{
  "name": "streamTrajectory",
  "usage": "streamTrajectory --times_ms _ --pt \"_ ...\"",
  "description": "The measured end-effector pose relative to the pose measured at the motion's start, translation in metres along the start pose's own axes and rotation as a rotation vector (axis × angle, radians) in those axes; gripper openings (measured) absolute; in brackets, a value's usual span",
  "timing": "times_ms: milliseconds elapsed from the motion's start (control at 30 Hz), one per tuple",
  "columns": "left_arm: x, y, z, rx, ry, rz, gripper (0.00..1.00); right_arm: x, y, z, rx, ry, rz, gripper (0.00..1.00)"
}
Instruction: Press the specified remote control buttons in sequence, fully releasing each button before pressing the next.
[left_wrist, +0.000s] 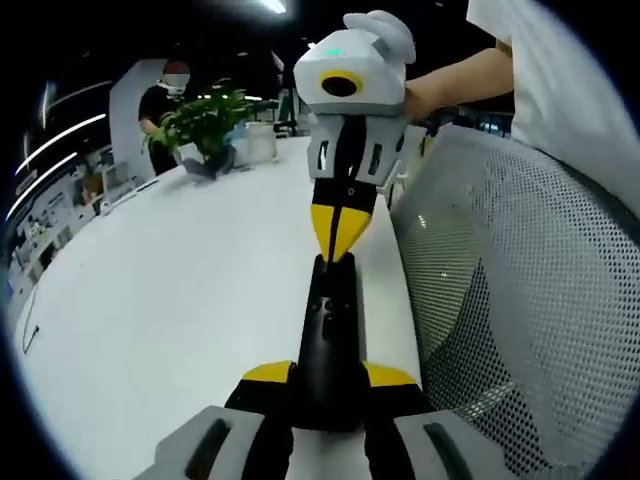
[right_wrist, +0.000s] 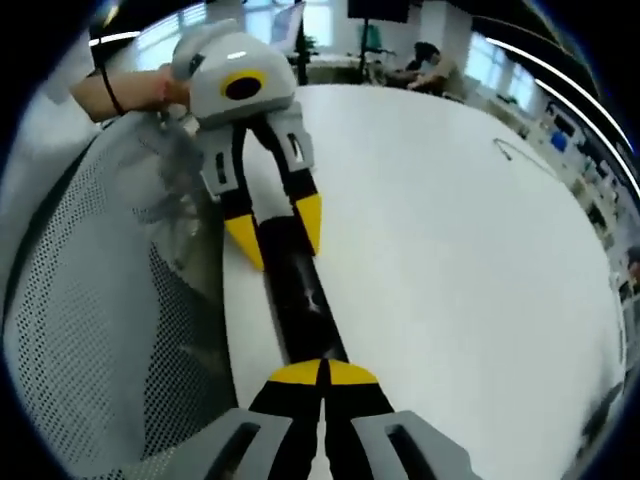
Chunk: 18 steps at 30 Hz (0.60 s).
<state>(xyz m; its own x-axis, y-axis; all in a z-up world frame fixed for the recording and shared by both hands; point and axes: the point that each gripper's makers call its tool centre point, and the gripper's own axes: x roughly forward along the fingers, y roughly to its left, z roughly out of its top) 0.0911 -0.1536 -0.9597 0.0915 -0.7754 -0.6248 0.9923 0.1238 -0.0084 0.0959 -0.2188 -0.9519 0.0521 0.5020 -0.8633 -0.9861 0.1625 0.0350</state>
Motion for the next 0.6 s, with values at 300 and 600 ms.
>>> streamTrajectory --times_ms 300,600 --pt "0.0003 -0.003 0.0006 0.007 -0.008 -0.021 0.24 0.0054 0.0077 0.0033 -0.07 0.03 0.026 0.0" --pt "0.0007 -0.0031 -0.0007 0.001 -0.011 -0.02 0.24 0.0094 0.0065 0.0041 -0.135 0.132 0.051 0.0"
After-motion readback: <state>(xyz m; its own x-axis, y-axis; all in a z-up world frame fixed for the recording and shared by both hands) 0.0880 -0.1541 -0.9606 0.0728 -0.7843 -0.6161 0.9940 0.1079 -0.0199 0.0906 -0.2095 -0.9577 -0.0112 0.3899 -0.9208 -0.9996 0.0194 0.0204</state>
